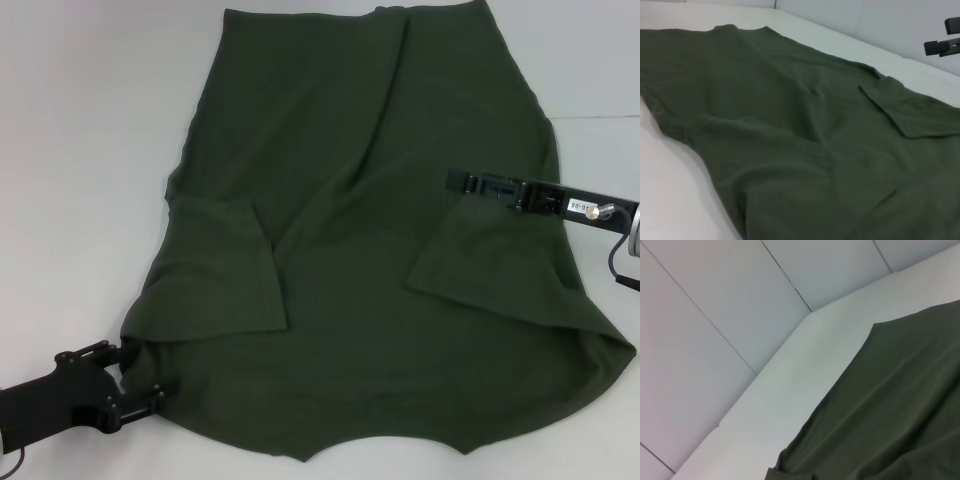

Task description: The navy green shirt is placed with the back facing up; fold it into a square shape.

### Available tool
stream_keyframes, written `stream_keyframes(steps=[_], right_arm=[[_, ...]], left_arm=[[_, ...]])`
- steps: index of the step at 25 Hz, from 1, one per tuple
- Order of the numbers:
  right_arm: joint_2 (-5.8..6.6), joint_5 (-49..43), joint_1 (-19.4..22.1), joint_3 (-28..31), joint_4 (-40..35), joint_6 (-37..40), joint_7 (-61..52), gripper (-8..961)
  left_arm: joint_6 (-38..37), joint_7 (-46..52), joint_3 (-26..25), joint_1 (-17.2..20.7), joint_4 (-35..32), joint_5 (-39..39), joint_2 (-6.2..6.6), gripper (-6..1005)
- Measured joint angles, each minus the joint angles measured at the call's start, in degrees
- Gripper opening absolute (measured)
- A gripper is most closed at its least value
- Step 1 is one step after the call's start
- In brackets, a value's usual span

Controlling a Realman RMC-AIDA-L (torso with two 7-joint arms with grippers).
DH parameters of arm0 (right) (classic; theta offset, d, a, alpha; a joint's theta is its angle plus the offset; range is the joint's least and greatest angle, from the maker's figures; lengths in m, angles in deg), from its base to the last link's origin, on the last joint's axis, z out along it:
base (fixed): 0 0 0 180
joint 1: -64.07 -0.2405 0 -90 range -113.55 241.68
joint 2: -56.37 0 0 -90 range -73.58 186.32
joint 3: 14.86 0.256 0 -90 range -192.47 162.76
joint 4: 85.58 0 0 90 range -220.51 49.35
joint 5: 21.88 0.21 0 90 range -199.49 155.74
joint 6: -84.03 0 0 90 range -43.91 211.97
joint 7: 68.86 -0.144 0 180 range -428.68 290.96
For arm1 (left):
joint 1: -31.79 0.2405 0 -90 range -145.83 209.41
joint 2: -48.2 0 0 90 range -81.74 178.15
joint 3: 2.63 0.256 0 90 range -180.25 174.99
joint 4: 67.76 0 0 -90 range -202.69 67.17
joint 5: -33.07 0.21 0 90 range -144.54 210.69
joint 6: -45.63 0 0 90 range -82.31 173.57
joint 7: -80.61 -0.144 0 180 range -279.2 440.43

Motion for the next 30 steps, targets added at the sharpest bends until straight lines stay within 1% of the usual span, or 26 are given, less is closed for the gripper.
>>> stream_keyframes(steps=[12,18,23,26,30], right_arm=[[0.09,0.1,0.1,0.0,0.0,-0.1,0.1,887],[0.09,0.2,0.0,0.0,0.0,0.1,0.1,886],[0.09,0.2,0.0,0.0,0.0,0.0,0.3,887],[0.09,0.2,0.0,0.1,0.0,-0.1,0.6,886],[0.09,0.2,0.0,0.6,0.0,0.0,0.7,886]], left_arm=[[0.1,0.7,0.0,-0.7,-0.2,1.4,-0.03,755],[-0.2,1.2,-0.2,-0.7,-1.0,1.4,-0.03,754],[-1.1,3.6,0.0,-0.2,-3.0,1.4,0.0,750],[-3.2,7.1,-0.3,0.2,-4.8,1.4,0.38,751],[-7.7,13.8,-0.5,0.3,-6.2,2.0,1.59,751]])
